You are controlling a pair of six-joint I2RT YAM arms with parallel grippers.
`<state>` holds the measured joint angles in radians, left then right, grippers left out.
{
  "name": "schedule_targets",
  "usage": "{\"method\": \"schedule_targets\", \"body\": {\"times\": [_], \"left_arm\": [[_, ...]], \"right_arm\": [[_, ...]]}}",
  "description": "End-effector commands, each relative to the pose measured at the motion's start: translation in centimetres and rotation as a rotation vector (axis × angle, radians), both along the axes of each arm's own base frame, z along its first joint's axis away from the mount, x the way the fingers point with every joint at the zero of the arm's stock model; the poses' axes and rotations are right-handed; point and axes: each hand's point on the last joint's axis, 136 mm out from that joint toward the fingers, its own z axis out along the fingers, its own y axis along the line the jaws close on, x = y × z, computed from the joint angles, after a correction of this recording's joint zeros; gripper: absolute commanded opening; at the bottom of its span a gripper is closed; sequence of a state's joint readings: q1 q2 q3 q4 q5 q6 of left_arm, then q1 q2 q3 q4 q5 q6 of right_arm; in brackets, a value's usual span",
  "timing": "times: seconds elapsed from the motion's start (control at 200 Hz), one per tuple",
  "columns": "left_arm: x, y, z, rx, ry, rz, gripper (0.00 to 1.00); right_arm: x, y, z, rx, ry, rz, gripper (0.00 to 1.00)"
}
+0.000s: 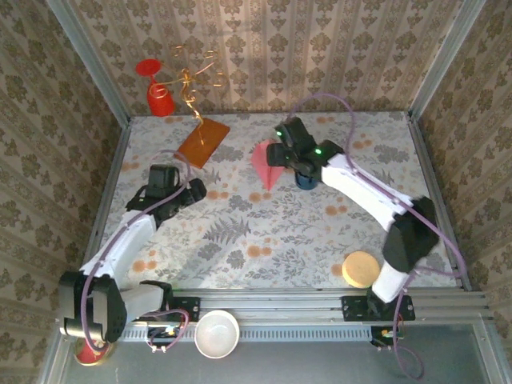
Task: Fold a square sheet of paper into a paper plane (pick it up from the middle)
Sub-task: Move the paper plane to the top-center of the table, then reset both arms
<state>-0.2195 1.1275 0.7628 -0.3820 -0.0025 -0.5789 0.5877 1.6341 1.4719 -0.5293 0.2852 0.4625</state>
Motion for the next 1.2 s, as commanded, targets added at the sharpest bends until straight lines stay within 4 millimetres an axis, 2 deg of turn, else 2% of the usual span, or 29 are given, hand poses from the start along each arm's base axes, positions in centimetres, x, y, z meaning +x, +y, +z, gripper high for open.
{"method": "schedule_targets", "body": {"times": [0.0,0.055,0.07,0.1,0.175,0.27,0.335,0.43,0.545,0.665,0.77,0.925,1.195], "left_arm": [[0.2,3.9,1.6,0.176,-0.097,0.073,1.00],[0.3,5.5,2.0,0.237,-0.140,0.118,1.00],[0.2,6.0,2.1,0.252,-0.153,0.131,1.00],[0.2,6.9,2.3,0.282,-0.178,0.158,1.00],[0.1,8.9,2.3,0.335,-0.232,0.216,1.00],[-0.1,10.9,1.8,0.377,-0.279,0.263,1.00],[-0.1,11.7,1.5,0.382,-0.290,0.278,1.00],[0.6,12.0,1.0,0.403,-0.327,0.259,1.00],[1.8,11.8,-0.1,0.443,-0.377,0.215,1.00],[3.2,10.6,-1.0,0.461,-0.433,0.117,1.00],[4.3,9.7,-2.0,0.467,-0.457,0.048,1.00],[5.4,8.3,-1.3,0.415,-0.553,-0.025,1.00],[6.6,7.6,-1.7,0.430,-0.580,-0.098,1.00]], "right_arm": [[-1.4,-5.6,0.1,-0.128,-0.098,-0.135,0.79],[-2.8,-8.7,-0.1,-0.185,-0.139,-0.203,0.90],[-3.3,-9.6,0.8,-0.184,-0.172,-0.226,0.93],[-4.3,-11.5,0.6,-0.209,-0.194,-0.271,1.00],[-6.2,-15.5,0.2,-0.225,-0.237,-0.371,1.00],[-8.1,-20.2,-1.9,-0.223,-0.263,-0.483,1.00],[-9.0,-22.5,-3.3,-0.248,-0.300,-0.532,1.00],[-9.6,-24.8,-4.9,-0.281,-0.345,-0.586,1.00],[-9.6,-26.2,-6.8,-0.295,-0.362,-0.617,1.00],[-8.9,-26.6,-8.3,-0.349,-0.339,-0.598,1.00],[-7.8,-26.3,-9.4,-0.326,-0.341,-0.550,1.00],[-6.2,-25.4,-9.9,-0.310,-0.357,-0.481,1.00],[-3.6,-25.0,-9.6,-0.259,-0.419,-0.393,1.00]]}}
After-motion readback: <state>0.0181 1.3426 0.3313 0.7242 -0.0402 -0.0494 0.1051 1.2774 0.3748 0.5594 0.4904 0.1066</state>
